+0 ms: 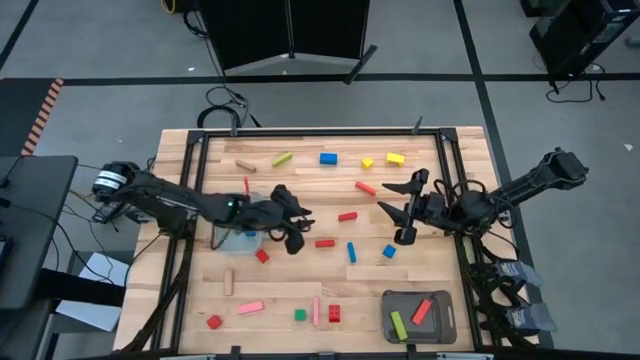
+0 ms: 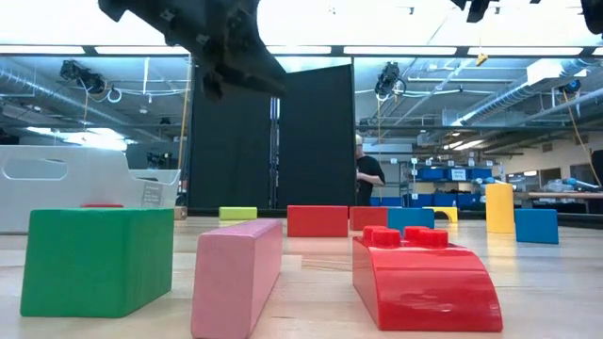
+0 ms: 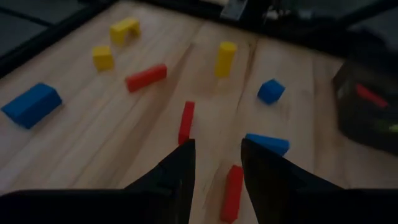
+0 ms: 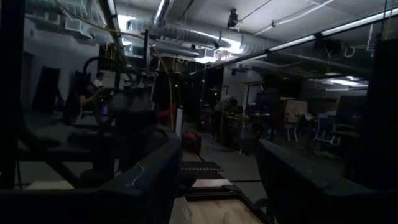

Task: Sort blocks by size
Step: Put the middle left red block into the grey bin

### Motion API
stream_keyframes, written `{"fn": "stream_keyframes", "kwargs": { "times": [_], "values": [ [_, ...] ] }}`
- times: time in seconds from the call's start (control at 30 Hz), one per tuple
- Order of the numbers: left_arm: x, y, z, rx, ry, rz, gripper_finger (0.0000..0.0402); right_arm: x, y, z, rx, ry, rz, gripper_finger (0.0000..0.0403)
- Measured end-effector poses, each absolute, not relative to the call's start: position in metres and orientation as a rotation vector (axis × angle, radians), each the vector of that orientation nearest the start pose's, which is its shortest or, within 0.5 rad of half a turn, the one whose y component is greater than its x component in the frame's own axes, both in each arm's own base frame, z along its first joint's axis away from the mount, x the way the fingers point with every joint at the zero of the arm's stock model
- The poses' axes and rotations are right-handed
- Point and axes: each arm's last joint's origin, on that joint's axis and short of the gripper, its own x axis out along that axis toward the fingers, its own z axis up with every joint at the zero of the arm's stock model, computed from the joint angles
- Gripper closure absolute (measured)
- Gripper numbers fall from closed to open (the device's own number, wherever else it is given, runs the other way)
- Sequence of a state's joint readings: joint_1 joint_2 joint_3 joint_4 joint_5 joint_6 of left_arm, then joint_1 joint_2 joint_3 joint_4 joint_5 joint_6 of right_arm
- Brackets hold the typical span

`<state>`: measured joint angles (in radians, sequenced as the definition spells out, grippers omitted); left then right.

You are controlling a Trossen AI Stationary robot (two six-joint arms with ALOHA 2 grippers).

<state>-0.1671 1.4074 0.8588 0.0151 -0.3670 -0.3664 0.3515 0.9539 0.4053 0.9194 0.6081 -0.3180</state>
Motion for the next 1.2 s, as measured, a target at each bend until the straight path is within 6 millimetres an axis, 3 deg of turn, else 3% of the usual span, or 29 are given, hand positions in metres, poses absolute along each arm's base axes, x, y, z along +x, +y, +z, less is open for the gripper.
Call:
{"fn": "stream_keyframes", "kwargs": {
  "times": [0.43, 0.67, 0.87, 1.2],
  "values": [
    [0.350, -0.049, 0.211, -0.135, 0.590, 0.217, 0.0265, 0.187, 0.051, 0.276, -0.138, -0.291, -0.308, 0.0187],
    [0.357, -0.058, 0.205, -0.093, 0.649, 0.191, 0.0265, 0.187, 0.051, 0.276, -0.137, -0.291, -0.308, 0.0188],
    [0.344, -0.070, 0.204, 0.009, 0.831, 0.224, 0.0265, 0.187, 0.050, 0.276, -0.135, -0.289, -0.313, 0.0193],
    [0.304, -0.109, 0.223, 0.340, 1.248, 0.080, 0.0264, 0.187, 0.050, 0.276, -0.135, -0.287, -0.315, 0.0195]
  ]
}}
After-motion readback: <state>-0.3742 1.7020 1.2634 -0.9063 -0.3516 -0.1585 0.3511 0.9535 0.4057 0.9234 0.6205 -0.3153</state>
